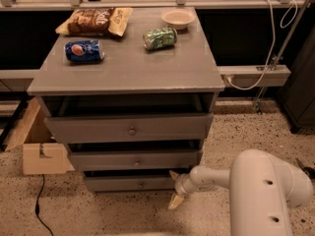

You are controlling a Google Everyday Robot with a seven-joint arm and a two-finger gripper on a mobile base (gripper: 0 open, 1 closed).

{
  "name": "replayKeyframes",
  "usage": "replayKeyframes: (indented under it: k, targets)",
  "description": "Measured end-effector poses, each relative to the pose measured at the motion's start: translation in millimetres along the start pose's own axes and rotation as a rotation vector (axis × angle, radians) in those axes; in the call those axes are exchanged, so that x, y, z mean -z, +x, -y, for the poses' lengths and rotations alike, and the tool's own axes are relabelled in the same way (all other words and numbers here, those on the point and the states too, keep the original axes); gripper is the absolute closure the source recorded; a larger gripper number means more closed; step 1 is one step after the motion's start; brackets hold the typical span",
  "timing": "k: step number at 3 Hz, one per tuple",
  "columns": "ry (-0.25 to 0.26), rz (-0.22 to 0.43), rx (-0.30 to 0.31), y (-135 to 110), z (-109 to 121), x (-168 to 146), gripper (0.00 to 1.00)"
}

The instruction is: Open bottom drawer

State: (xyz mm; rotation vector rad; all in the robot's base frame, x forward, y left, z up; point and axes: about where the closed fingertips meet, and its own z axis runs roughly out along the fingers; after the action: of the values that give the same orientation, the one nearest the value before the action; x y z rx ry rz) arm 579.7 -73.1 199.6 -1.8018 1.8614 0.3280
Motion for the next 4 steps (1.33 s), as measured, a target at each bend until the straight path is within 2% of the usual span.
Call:
replayKeyframes:
  k: [1,3,4]
  targets:
    - [0.016,-0.004,0.007,0.4,11.6,-8.3,0.0]
    - [-0.017,0.021,-0.005,4.6,29.7,-38.2,0.0]
    - [-0.037,0.022,-0.012,7.8,25.4,-43.4,0.19]
